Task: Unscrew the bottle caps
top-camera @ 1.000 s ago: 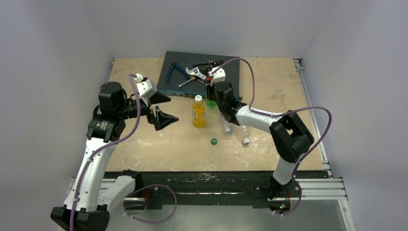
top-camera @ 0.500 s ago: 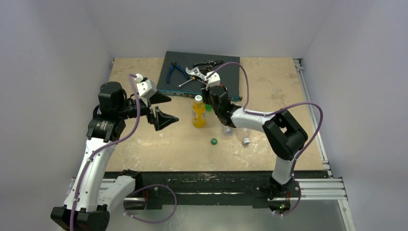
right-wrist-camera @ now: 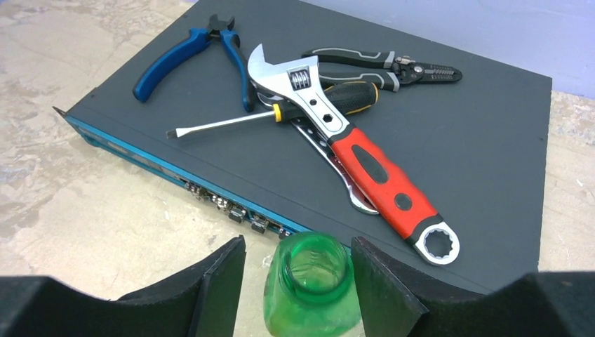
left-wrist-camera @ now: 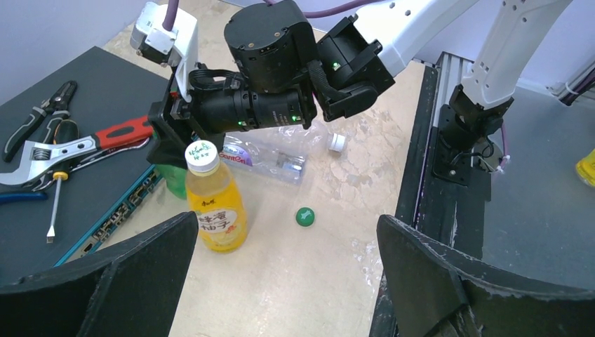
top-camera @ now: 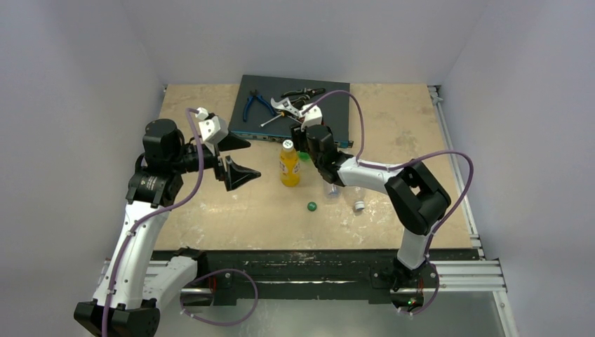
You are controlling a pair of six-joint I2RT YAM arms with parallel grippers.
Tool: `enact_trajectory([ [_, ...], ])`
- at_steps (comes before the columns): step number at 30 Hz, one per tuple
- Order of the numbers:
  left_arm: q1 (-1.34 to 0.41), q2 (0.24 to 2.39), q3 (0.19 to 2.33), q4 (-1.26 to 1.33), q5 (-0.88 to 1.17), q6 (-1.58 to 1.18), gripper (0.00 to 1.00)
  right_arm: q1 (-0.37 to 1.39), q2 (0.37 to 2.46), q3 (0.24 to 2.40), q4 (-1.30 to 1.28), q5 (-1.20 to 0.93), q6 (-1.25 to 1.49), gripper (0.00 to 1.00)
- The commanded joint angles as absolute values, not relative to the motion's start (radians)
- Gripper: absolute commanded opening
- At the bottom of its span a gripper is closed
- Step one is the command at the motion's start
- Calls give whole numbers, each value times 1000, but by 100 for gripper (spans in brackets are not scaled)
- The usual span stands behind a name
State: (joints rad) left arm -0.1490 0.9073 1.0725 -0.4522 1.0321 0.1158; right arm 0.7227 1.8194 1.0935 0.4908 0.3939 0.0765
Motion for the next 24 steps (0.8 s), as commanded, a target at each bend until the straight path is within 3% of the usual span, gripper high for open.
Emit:
enact_trajectory([
  [1,-150,890,1088,-410,1067,117,100,724,1755,1103,500,383,89,61],
  [14,-151,887,1085,-399,1075,109,100,712,1712,1192,417,395,50,73],
  [24,-150,896,1078,-382,1073,94,100,693,1595,1320,213,412,66,83],
])
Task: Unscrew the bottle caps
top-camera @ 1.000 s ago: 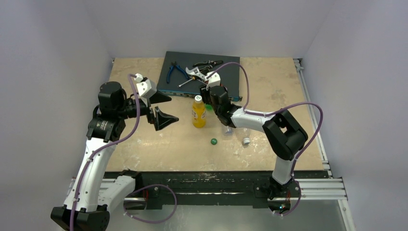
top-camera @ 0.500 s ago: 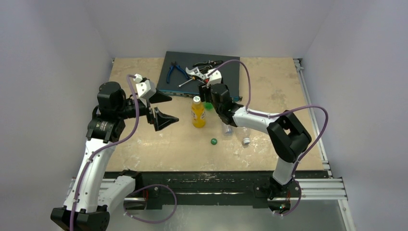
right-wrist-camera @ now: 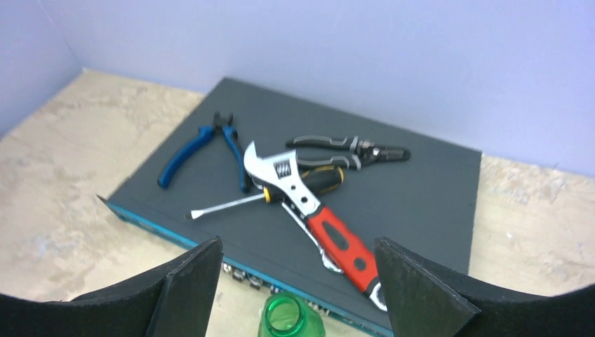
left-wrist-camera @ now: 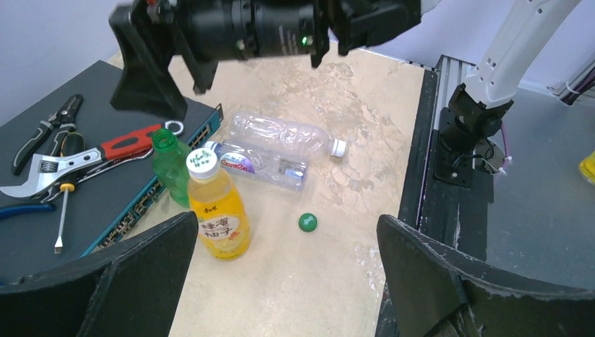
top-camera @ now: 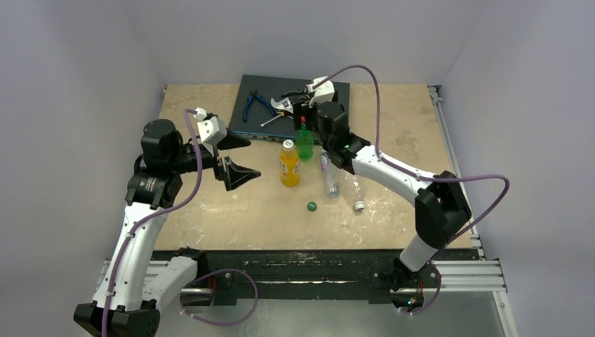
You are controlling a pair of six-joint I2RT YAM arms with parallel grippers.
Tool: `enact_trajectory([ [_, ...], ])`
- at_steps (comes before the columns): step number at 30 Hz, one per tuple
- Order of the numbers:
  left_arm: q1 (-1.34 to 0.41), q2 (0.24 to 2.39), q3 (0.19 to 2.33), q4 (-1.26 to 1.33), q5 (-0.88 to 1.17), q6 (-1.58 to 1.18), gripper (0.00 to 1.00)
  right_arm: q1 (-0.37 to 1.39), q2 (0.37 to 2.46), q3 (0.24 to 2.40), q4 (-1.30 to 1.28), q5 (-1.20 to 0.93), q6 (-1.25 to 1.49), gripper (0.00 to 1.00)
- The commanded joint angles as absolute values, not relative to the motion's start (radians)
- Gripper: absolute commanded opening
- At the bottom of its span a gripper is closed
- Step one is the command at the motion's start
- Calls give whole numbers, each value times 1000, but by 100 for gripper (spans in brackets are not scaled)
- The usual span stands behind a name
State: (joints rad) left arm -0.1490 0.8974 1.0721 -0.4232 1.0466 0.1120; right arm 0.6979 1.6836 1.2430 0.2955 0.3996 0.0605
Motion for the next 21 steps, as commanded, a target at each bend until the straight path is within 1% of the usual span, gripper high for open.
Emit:
enact_trajectory([
  [1,-150,896,1078,-381,1072,93,100,693,1579,1324,195,416,67,84],
  [3,-150,896,1077,-379,1071,92,100,697,1547,1321,163,409,80,85],
  [7,-150,897,1077,-375,1068,86,100,719,1490,1277,132,285,142,87],
  [13,-150,895,1074,-381,1053,93,100,751,1433,1159,168,122,253,87],
  [18,-150,898,1070,-409,1041,121,100,812,1421,1142,165,113,251,87],
  [21,-150,899,1068,-411,1040,123,100,842,1438,1152,148,135,245,85],
])
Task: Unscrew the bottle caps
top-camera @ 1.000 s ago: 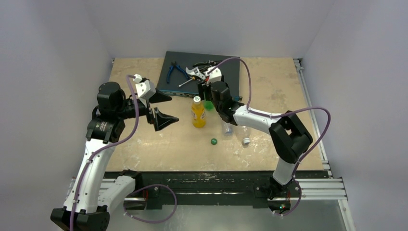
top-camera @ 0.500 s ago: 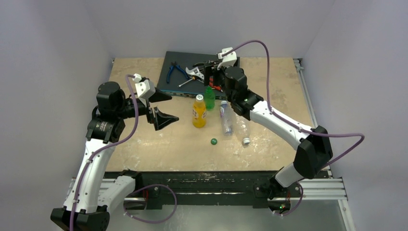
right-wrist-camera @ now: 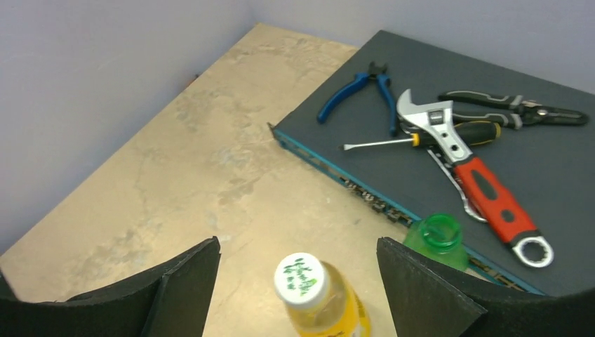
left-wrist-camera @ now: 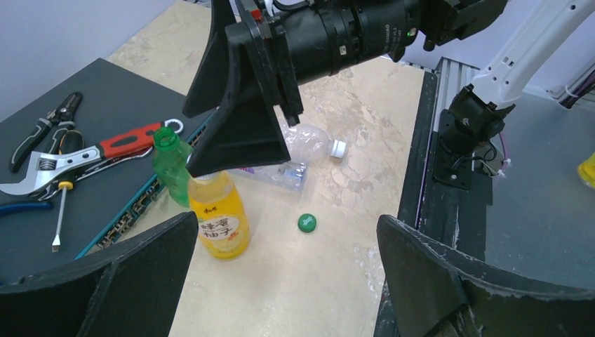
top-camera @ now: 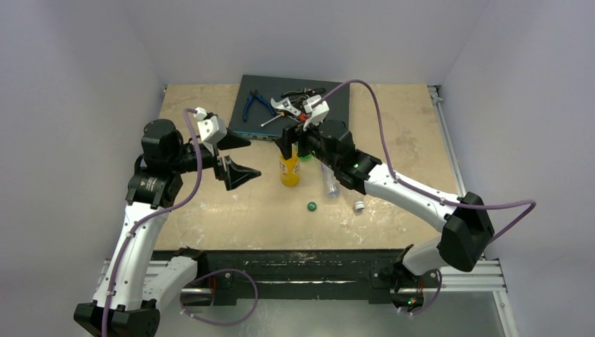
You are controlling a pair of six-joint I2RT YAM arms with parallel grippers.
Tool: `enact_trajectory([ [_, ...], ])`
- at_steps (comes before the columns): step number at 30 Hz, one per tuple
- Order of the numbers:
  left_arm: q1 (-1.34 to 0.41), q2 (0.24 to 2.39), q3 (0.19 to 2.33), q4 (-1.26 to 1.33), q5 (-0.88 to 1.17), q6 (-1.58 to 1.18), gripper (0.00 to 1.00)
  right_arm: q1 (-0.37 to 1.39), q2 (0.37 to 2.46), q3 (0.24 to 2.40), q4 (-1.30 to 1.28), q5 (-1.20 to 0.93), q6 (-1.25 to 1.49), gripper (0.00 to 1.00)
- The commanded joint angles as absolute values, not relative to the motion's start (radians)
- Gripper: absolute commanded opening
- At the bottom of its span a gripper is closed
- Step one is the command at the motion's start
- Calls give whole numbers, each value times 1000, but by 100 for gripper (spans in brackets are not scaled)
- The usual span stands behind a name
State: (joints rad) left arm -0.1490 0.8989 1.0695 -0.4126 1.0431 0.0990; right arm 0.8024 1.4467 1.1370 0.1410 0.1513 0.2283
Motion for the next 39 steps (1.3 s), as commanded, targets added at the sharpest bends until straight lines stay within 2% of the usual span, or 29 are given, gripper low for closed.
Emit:
enact_trajectory([
  [1,-150,898,1068,-411,1040,122,100,847,1446,1153,146,146,245,84],
  [15,-150,882,1075,-445,1037,153,100,876,1496,1120,138,244,253,72],
  [21,-150,878,1075,-450,1037,159,100,876,1530,1136,138,244,245,54],
  [26,-150,883,1076,-471,1039,184,100,876,1551,1146,122,223,245,45],
  [28,-150,893,1078,-485,1037,208,100,879,1552,1168,84,207,251,38],
  [34,-150,916,1086,-560,1010,298,100,917,1427,1183,-67,221,358,20],
  [39,-150,916,1068,-542,1044,250,100,1022,1313,1222,-258,291,462,17],
])
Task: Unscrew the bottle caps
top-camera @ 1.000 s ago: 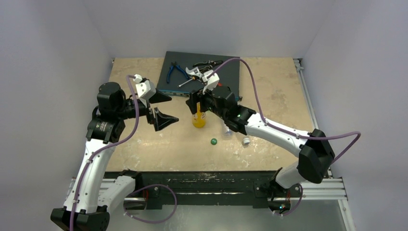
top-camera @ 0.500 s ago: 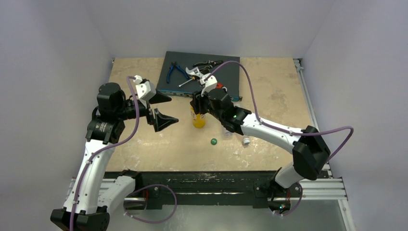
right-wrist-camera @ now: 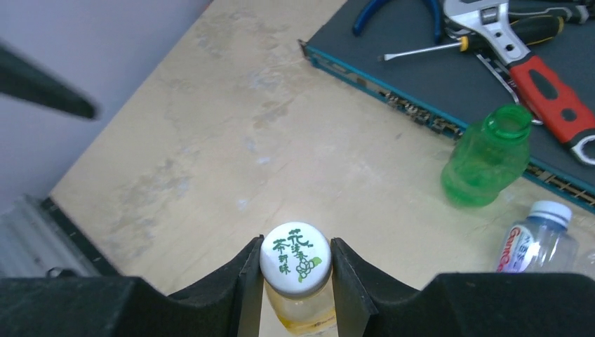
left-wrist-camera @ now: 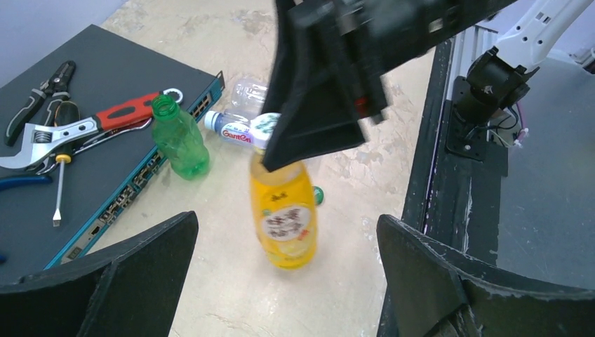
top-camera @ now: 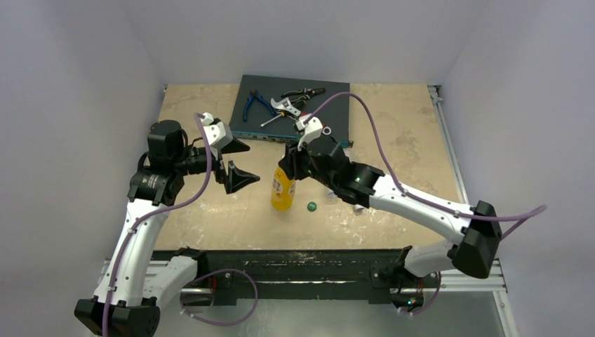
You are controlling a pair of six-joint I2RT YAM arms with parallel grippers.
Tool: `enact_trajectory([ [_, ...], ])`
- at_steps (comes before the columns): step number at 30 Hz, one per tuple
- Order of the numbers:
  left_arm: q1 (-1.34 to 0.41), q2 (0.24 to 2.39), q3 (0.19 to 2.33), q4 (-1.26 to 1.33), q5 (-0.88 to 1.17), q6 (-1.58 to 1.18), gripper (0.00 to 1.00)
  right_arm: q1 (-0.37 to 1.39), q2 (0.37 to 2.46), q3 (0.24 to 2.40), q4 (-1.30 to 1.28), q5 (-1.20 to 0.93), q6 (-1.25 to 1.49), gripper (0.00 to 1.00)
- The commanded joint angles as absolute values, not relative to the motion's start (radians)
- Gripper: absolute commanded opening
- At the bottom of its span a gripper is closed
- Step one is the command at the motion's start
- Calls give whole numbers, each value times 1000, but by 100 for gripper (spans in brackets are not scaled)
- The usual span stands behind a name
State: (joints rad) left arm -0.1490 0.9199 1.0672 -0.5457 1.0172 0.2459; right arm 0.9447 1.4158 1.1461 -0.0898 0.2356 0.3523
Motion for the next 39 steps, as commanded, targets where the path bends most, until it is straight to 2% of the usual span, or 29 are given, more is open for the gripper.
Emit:
enact_trajectory([
  [1,-150,921,1072,-548,1049,247,100,1058,1308,1242,-303,300,482,17],
  [3,-150,941,1089,-599,1068,278,100,1095,1305,1296,-382,313,506,16],
  [8,-150,1040,1229,-955,1158,537,100,1103,1279,1428,-410,292,477,14],
  [12,-150,1057,1246,-1075,1242,604,100,1106,1208,1414,-291,264,430,13],
  [18,-150,989,1149,-856,1282,411,100,1111,1208,1416,-190,182,357,12],
  [23,-150,990,1123,-796,1316,356,100,1114,1182,1355,-11,119,345,12],
  [34,-150,1009,1118,-701,1335,305,99,1129,1257,1435,18,96,333,10],
  [35,-150,1010,1119,-694,1335,305,91,1129,1254,1430,24,108,324,10],
  [36,-150,1012,1122,-693,1331,305,79,1129,1248,1425,30,124,317,10],
  [39,-150,1019,1142,-712,1285,303,37,1129,1238,1420,27,150,287,11],
])
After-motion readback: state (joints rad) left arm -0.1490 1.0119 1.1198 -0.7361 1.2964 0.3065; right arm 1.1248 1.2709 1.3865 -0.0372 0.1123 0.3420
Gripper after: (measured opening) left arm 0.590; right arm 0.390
